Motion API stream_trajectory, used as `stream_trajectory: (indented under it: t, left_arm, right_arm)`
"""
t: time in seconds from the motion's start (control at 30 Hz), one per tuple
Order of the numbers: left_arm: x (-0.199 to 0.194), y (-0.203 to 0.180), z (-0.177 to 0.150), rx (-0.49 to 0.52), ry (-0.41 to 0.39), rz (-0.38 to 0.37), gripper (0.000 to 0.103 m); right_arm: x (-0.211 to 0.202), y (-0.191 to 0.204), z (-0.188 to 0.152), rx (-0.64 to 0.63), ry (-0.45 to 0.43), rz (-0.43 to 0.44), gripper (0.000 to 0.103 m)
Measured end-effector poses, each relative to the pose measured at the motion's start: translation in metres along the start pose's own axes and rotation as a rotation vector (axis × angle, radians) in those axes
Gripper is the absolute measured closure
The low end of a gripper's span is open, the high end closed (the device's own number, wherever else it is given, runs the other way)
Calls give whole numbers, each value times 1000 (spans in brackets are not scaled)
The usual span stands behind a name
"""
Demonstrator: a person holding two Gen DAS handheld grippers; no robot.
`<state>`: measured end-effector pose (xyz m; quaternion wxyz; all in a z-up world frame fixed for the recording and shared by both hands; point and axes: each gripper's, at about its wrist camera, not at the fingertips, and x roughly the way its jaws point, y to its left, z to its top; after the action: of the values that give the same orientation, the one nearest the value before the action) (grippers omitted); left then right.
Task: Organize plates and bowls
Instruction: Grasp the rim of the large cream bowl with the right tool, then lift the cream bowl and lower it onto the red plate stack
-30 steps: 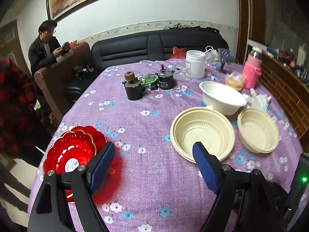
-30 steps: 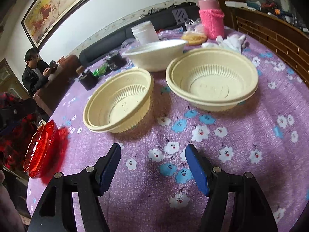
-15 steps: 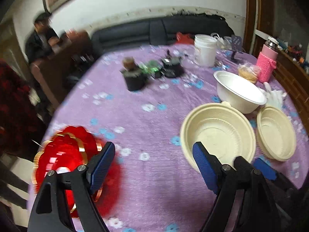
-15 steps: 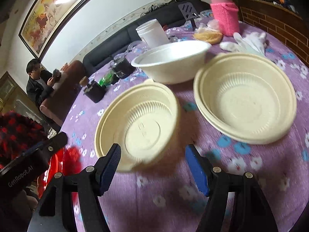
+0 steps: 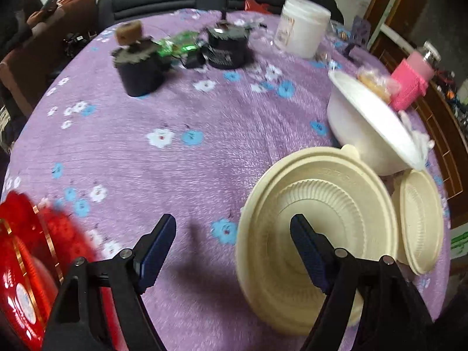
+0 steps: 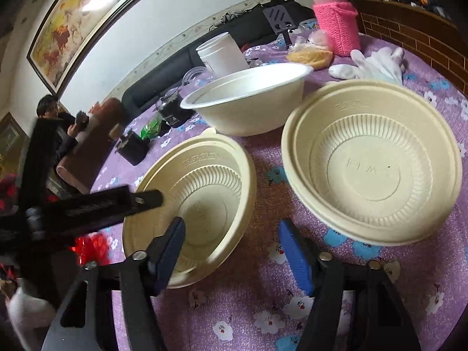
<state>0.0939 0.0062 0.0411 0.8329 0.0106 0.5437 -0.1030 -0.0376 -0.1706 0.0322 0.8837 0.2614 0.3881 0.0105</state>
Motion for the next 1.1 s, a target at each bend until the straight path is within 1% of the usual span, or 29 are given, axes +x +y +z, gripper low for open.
stream_trajectory:
  t: [0.03, 0.07, 0.1, 0.13, 0.17, 0.2, 0.23, 0.27, 0.33, 0.5, 0.83, 1.0, 1.1]
  left_arm:
    - [5, -3, 1, 12, 11, -3, 36]
    - [12, -6, 1, 25, 35, -16, 54]
    - [16, -7, 0, 25, 58, -30, 64]
    - [15, -8, 1, 26, 46, -21, 69]
    - [12, -8, 0, 27, 38, -28, 78]
    - [12, -9, 0, 25, 47, -48, 82]
    - [11, -9, -2, 22, 55, -55, 84]
    - [9, -10, -3, 22, 50, -50, 84]
    - [5, -11, -5, 28, 45, -48, 85]
    - [-7, -8, -14, 14, 28, -39, 85]
    - [-39, 9, -36, -17, -33, 6, 85]
    - [-52, 10, -51, -5, -93, 87, 85]
    - [-57, 11, -60, -7, -114, 107, 85]
  right_arm:
    - [0, -1, 1, 3, -3, -2, 42]
    - [0, -3, 1, 6, -6, -2, 44]
    - [0, -5, 2, 11, -5, 2, 51]
    - [0, -5, 2, 14, -3, 3, 57]
    - [2, -6, 2, 16, 3, 7, 59]
    - [3, -6, 2, 16, 7, 14, 62]
    - [3, -5, 1, 13, 10, 17, 66]
    - [4, -4, 1, 5, 14, 23, 67]
    - [6, 0, 0, -12, 23, 35, 74]
    - [6, 4, -3, -33, 28, 46, 76]
    - [2, 20, -14, -89, 30, 100, 76]
    - [0, 30, -21, -122, 36, 116, 76]
    - [-4, 34, -26, -134, 37, 120, 76]
